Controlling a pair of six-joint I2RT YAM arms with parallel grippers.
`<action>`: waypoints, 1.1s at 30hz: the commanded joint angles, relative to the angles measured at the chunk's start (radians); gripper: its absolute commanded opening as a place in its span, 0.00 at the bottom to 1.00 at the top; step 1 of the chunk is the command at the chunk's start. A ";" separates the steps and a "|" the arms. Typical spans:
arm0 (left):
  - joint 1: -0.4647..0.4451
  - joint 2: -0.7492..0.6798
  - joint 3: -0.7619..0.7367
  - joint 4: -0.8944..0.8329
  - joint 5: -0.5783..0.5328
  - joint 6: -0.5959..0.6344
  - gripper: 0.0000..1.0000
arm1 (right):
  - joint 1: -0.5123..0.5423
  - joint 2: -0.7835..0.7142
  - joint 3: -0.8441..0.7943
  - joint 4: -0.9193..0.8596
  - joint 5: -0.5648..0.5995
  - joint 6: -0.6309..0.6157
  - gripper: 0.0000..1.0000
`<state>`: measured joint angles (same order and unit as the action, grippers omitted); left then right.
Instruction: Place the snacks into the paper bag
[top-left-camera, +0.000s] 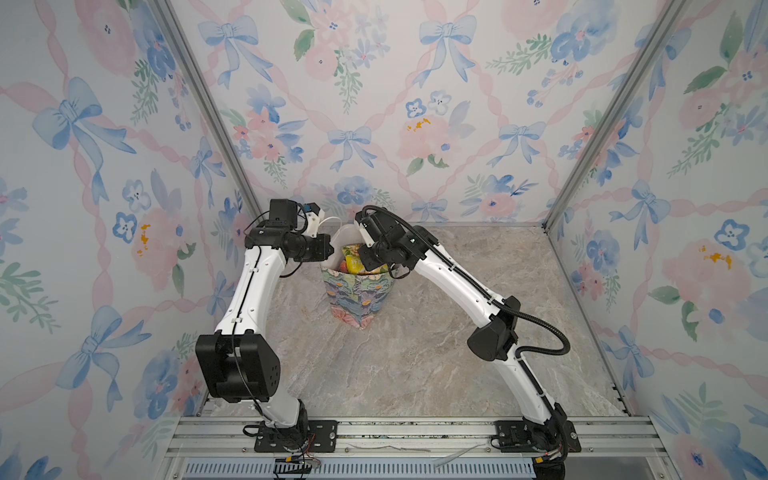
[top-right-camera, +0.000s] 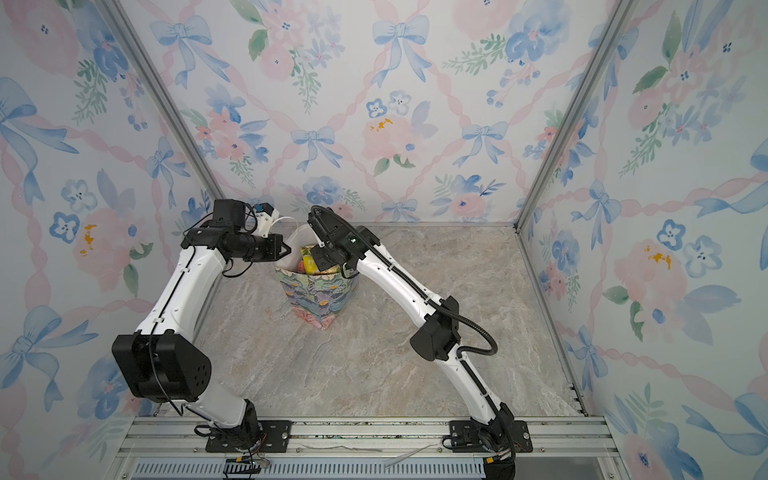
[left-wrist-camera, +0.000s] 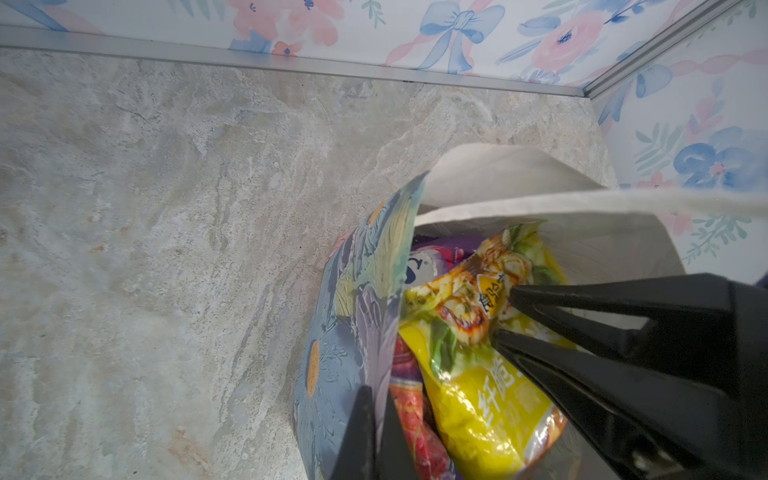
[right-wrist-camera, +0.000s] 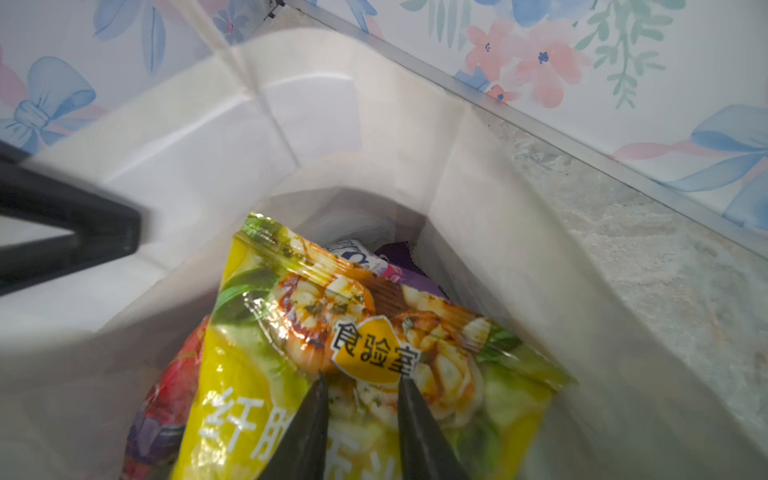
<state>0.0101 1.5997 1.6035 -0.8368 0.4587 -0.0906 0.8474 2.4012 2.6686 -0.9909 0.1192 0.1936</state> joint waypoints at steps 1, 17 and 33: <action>0.010 0.005 -0.003 -0.015 0.018 -0.004 0.00 | -0.025 0.040 0.029 -0.049 -0.040 0.021 0.32; 0.010 0.031 0.029 -0.015 0.031 -0.009 0.17 | -0.079 -0.319 -0.062 0.149 -0.064 -0.024 0.88; -0.001 -0.032 0.026 -0.015 -0.011 -0.008 0.98 | -0.150 -0.880 -0.782 0.481 0.111 -0.054 0.97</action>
<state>0.0143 1.6127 1.6165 -0.8371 0.4568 -0.1055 0.7376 1.5887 1.9556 -0.5797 0.1993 0.1295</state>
